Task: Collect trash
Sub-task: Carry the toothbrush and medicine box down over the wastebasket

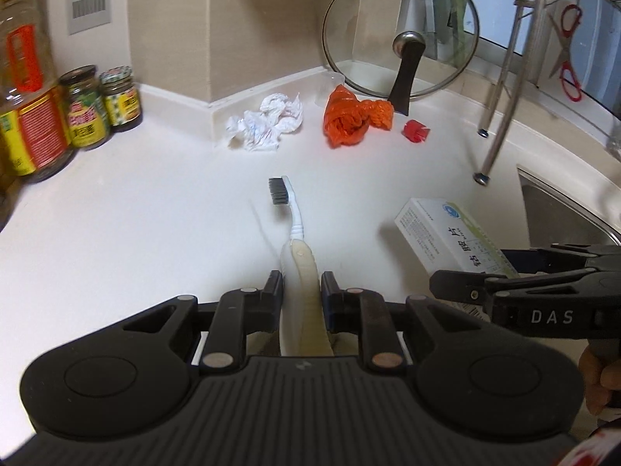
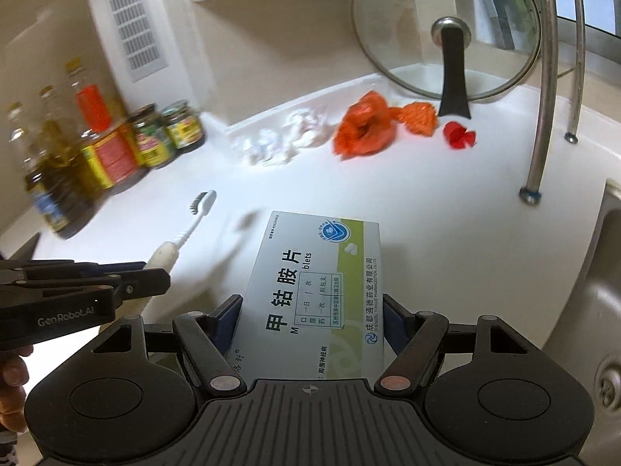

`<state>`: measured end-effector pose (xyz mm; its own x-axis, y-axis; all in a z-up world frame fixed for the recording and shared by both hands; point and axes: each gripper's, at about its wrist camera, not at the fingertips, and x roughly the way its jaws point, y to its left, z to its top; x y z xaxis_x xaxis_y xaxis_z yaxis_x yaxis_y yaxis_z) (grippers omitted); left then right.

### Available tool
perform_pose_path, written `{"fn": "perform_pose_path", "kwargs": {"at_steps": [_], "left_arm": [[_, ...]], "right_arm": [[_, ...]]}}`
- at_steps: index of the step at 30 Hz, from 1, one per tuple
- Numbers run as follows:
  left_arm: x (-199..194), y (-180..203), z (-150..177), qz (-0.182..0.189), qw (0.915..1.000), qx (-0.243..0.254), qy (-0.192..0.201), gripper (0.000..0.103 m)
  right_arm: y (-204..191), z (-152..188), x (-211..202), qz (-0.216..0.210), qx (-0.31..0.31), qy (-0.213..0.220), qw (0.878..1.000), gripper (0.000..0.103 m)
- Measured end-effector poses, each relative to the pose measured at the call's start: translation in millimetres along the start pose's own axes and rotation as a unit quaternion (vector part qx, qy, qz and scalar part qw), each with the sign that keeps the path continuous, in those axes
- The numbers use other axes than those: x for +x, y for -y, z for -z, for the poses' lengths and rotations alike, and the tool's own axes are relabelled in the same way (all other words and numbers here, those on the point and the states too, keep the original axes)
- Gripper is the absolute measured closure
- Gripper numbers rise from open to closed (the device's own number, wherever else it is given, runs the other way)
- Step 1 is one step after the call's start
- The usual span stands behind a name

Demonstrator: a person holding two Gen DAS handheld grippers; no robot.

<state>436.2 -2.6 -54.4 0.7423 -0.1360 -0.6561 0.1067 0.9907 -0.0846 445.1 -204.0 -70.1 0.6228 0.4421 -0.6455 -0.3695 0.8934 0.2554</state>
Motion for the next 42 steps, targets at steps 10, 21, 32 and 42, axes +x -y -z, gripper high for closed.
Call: {"fn": "perform_pose_path", "kwargs": {"at_steps": [10,21,32,42], "left_arm": [[-68,-8,61,0.003,0.9999,-0.014,-0.002,0.085],[-103,-9,117,-0.021,0.9973,-0.065,-0.028,0.085],[-83,7,166,-0.046,0.9876,-0.124,-0.086,0.085],[-35,5,201,-0.061,0.9752,-0.166,-0.133,0.085]], "right_arm": [[-46,59,-39,-0.036,-0.011,-0.027,0.999,0.030],[-64,99,-37,-0.086,-0.058,-0.088,0.991,0.030],[-44,132,-6,-0.111,-0.082,-0.160,0.977,0.030],[-24,155,27,-0.099,-0.089,-0.194,0.972,0.030]]}}
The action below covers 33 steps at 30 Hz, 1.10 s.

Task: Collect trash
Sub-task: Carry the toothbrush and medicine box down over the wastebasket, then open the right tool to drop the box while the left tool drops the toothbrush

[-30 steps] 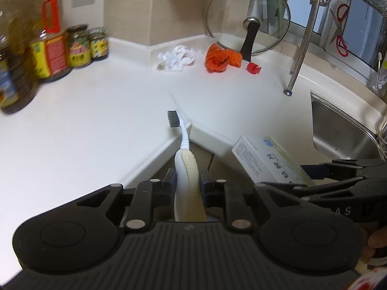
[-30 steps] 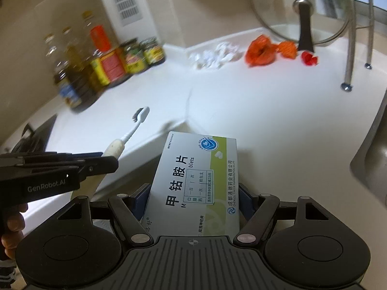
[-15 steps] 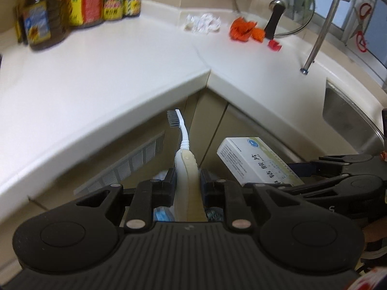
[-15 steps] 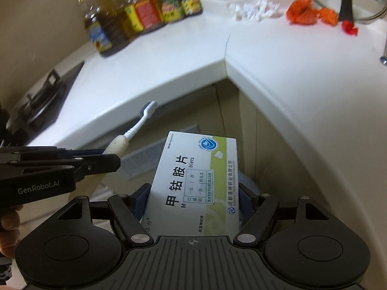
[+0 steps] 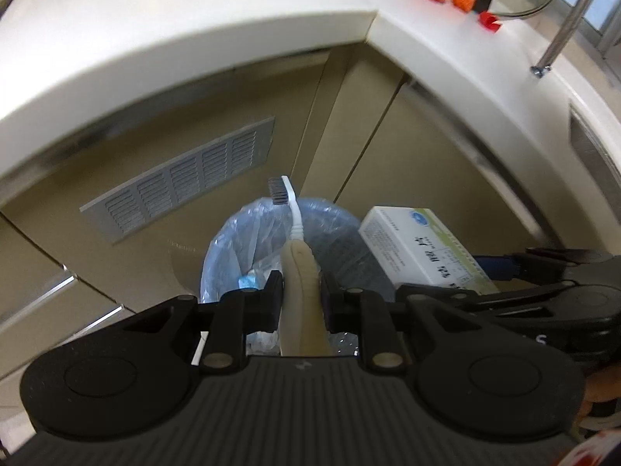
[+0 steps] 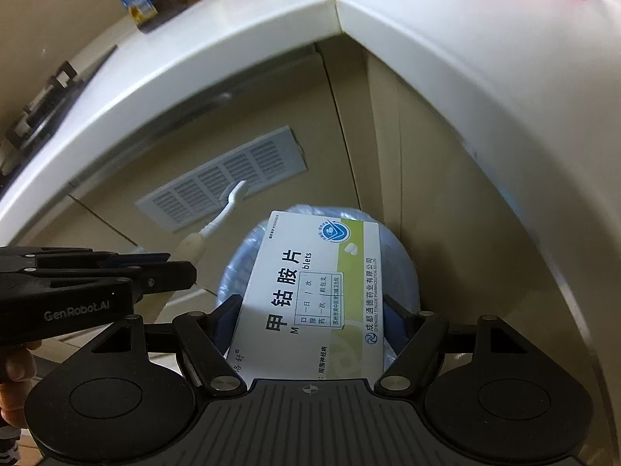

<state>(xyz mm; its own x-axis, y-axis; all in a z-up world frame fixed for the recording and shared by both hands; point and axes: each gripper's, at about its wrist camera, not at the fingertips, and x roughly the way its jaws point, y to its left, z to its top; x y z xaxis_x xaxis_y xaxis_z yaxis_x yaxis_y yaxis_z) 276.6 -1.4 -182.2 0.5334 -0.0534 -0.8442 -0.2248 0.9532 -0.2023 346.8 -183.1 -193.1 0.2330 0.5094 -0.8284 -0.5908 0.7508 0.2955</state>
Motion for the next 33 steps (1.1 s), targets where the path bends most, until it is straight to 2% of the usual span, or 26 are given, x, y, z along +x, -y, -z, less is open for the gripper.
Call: {"fn": "perform_pose_path", "kwargs": {"at_steps": [8,22,25,29,33], "left_arm": [[34,-14,10,-0.002,0.9993,-0.025,-0.028,0.085],[86,-17,9,-0.011,0.9979,-0.031,-0.057,0.085],[94,-17,8,-0.010,0.9976,-0.030,-0.062,0.085],[103,-18,7,-0.018,0.9971,-0.031,-0.067,0.079],[96,-19,6,-0.023,0.9975,-0.033,-0.058,0.079]], "right_arm": [[7,3,26,0.010,-0.004,-0.018,1.000,0.030],[14,3,54,0.021,-0.002,-0.036,0.999,0.030],[14,2,56,0.023,-0.002,-0.036,0.999,0.030],[13,0,59,0.024,-0.002,-0.039,0.999,0.030],[13,-1,58,0.023,-0.001,-0.039,0.999,0.030]]}}
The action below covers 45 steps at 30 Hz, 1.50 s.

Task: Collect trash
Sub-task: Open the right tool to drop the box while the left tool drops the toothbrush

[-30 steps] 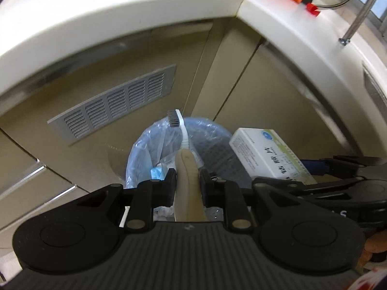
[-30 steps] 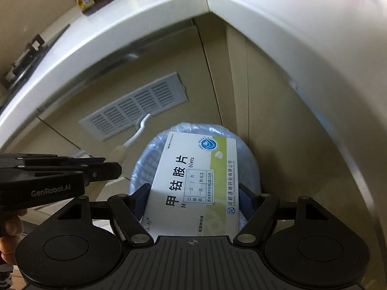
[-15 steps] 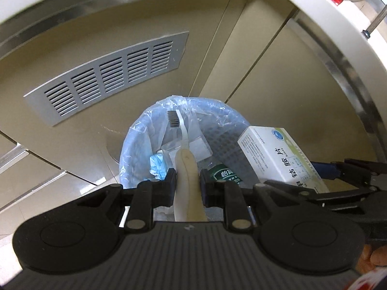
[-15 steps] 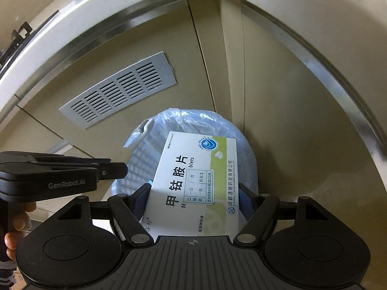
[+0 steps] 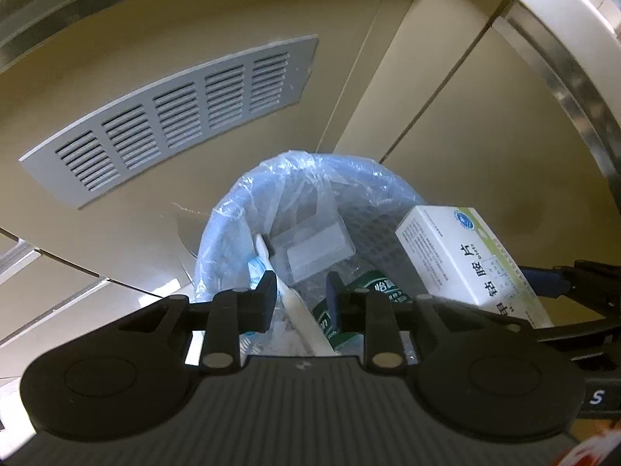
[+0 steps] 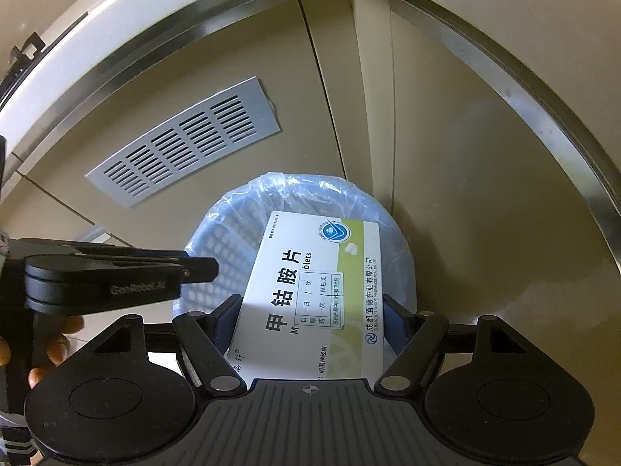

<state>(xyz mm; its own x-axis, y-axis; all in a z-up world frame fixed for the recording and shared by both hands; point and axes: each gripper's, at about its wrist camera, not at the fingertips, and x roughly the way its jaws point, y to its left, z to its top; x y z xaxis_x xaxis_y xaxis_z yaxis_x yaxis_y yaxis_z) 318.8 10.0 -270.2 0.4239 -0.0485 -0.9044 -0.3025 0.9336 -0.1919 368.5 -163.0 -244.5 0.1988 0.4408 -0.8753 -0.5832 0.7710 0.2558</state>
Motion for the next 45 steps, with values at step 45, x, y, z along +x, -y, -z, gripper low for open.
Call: {"fn": "perform_pose_path", "kwargs": {"at_steps": [45], "left_arm": [[-45,-55,10,-0.022,0.9993,-0.023,0.020,0.079]], "right_arm": [[-39,-8,37,0.010,-0.027,0.003,1.000,0.028]]}}
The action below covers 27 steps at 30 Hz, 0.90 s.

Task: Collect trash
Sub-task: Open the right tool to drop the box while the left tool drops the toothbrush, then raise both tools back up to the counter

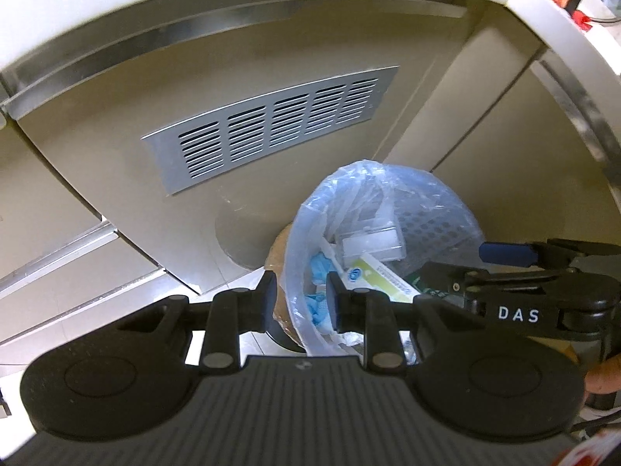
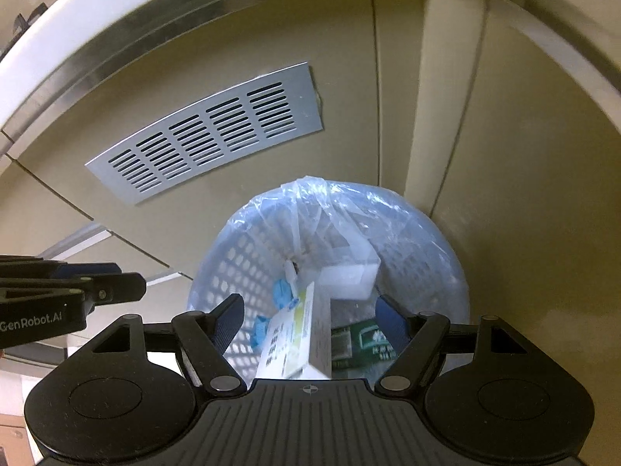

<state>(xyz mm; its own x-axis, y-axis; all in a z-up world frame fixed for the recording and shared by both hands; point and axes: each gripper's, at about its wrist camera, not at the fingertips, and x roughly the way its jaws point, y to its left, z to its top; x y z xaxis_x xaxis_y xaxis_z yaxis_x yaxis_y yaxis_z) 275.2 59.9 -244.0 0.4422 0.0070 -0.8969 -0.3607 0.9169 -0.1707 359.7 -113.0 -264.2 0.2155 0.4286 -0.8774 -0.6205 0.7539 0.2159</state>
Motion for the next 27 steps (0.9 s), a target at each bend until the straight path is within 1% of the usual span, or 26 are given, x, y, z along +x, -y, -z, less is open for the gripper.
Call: {"fn": "perform_pose_path", "kwargs": {"at_steps": [7,16,22,27], "left_arm": [[-23,17,4,0.022,0.9994,0.028,0.002,0.079],[-61,39,5,0.047,0.9970,0.058,0.017,0.079],[-88,51,-2,0.068,0.9937,0.083,0.034,0.078],[-110,62,-11,0.085,0.9886,0.110,0.058,0.077]], "right_arm": [[7,18,-41,0.004,0.025,0.007,1.000,0.028],[12,39,-98,0.005,0.061,0.031,0.998,0.028],[12,43,-139,0.007,0.080,0.060,0.995,0.028],[11,41,-168,0.018,0.099,0.096,0.990,0.028]]}}
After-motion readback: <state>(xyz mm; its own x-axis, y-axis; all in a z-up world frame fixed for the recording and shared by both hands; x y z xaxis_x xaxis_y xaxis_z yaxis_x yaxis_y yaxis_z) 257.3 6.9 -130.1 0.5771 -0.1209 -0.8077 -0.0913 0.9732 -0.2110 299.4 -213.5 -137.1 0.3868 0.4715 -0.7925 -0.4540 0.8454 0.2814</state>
